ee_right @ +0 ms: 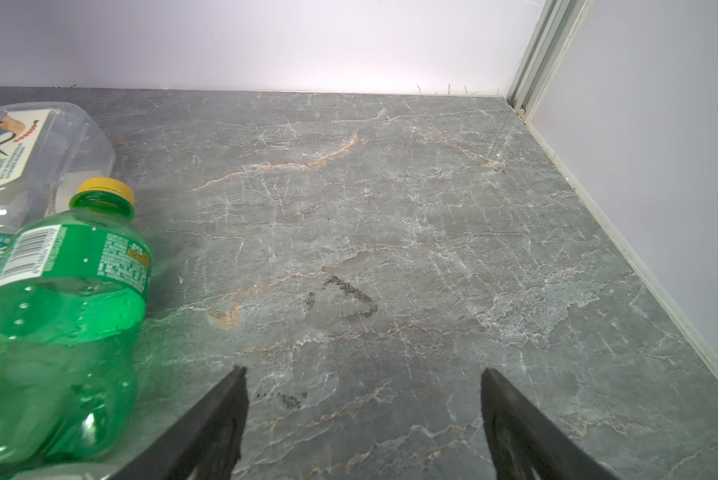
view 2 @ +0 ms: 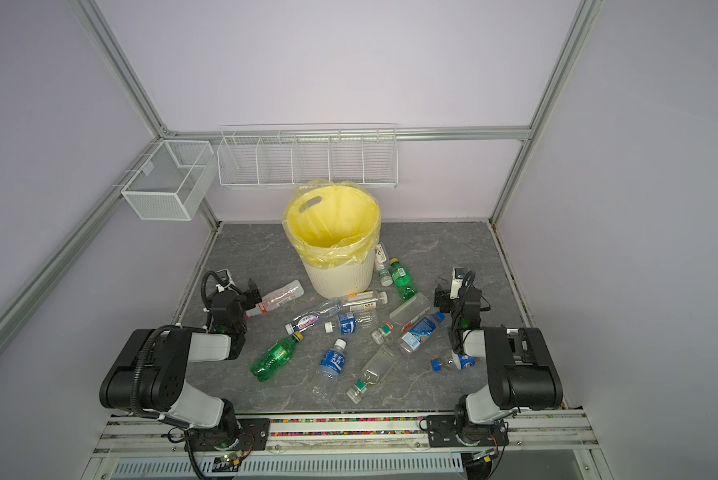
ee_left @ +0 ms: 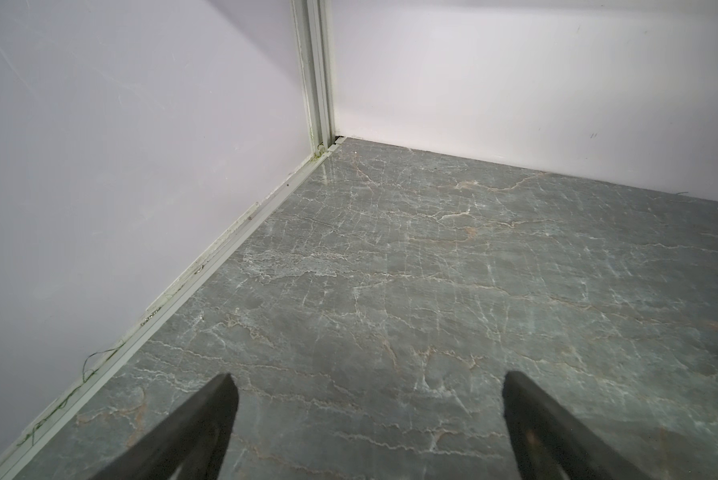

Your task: Throw the plastic bottles in the bin

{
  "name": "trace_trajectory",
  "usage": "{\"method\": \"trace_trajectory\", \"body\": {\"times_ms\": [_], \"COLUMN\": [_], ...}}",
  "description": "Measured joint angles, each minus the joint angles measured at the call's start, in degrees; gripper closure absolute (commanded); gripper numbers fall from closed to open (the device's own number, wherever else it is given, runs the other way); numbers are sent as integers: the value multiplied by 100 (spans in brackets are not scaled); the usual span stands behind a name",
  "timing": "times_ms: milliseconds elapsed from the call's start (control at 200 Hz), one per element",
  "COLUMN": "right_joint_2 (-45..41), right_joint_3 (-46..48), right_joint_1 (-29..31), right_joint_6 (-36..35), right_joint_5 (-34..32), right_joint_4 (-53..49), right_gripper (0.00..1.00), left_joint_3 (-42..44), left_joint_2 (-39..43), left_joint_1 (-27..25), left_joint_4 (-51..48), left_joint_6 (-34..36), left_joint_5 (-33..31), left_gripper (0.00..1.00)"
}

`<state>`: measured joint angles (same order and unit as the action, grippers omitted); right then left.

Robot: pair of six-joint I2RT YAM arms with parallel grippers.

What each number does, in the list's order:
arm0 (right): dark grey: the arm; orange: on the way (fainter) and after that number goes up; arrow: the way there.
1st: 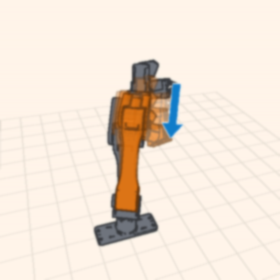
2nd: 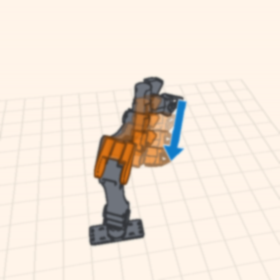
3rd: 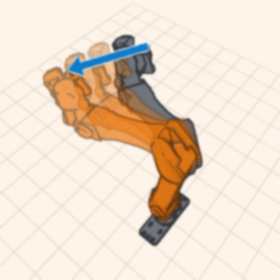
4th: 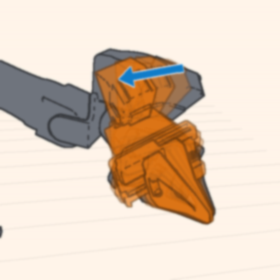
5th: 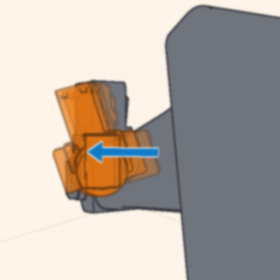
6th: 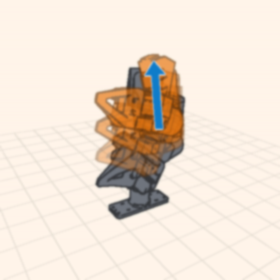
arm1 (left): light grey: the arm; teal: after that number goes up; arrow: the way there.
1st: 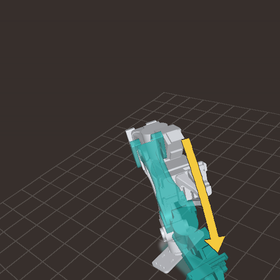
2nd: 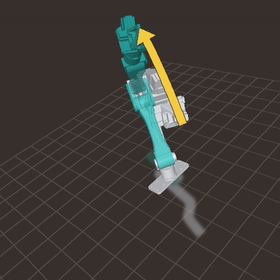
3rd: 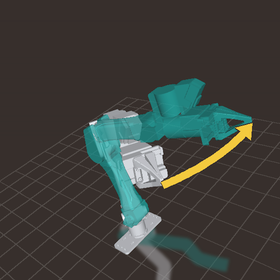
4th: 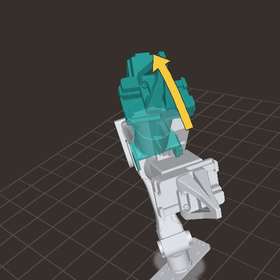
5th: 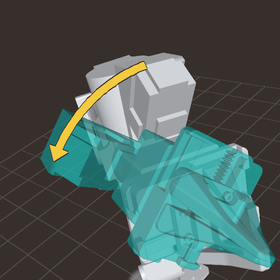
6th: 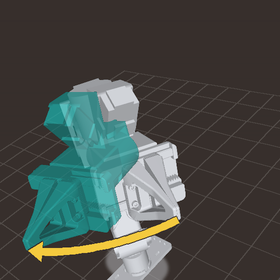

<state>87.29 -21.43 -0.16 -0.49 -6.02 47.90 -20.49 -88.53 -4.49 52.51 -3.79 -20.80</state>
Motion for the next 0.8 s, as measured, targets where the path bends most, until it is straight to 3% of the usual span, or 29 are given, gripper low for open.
{"method": "trace_trajectory", "body": {"times_ms": [240,360,525,800], "right_joint_2": [-68,-667,-1552,-1880], "right_joint_3": [-42,-682,-2052,-3703], "right_joint_1": [81,249,446,756], "right_joint_6": [-2,96,761,2269], "right_joint_5": [-203,-595,-1021,-1534], "right_joint_4": [-179,-1550,-3309,-6520], "right_gripper": [12,12,12,12], "left_joint_3": [2,2,-199,-529], "left_joint_2": [223,570,1856,3289], "left_joint_1": [7,-24,-42,-52], "left_joint_4": [-160,-339,-1303,-2704], "left_joint_6": [-42,0,-275,-1735], "left_joint_5": [-170,-295,-918,-1141], "left_gripper": [0,0,0,1]}}
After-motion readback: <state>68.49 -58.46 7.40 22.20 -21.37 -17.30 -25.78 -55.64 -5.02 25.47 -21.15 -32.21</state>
